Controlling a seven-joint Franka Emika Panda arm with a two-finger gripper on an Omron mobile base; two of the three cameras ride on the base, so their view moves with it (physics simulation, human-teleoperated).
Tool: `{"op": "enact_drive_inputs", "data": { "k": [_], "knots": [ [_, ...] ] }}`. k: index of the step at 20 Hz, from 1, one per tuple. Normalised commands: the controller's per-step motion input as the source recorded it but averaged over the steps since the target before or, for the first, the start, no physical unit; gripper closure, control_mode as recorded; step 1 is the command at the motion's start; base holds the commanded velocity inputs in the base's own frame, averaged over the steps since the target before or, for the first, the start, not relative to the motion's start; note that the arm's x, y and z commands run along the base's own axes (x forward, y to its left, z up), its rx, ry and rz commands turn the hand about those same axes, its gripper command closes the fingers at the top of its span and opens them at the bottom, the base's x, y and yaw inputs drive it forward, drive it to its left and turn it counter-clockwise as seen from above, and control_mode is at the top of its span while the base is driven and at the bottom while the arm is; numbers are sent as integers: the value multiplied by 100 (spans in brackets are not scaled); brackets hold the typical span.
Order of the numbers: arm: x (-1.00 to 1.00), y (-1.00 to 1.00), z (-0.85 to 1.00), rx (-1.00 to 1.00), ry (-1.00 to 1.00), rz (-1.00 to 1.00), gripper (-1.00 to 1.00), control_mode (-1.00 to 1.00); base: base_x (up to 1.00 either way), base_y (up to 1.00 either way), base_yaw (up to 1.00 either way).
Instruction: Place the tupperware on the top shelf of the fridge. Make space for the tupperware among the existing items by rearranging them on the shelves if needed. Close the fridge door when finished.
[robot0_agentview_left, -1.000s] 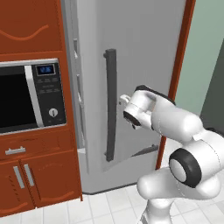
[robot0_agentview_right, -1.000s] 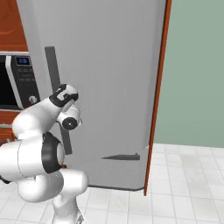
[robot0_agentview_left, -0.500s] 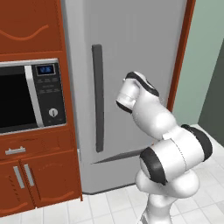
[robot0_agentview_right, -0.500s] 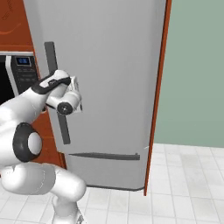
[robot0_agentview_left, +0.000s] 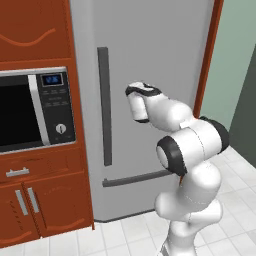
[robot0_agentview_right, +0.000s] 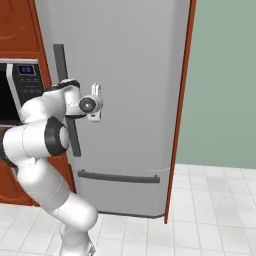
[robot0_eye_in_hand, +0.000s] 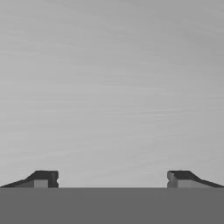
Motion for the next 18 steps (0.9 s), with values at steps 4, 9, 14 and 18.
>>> {"op": "enact_drive_inputs", "data": {
  "k": [4, 9, 14, 18],
  "knots": [
    [100, 0, 34, 4, 48, 0, -100, -100, 0, 0, 0],
    [100, 0, 45, 1, 40, 0, -100, -100, 0, 0, 0],
    [100, 5, 35, 0, 26, 0, -100, -100, 0, 0, 0],
    [100, 3, 0, 0, 14, 0, -100, -100, 0, 0, 0]
  ]
}}
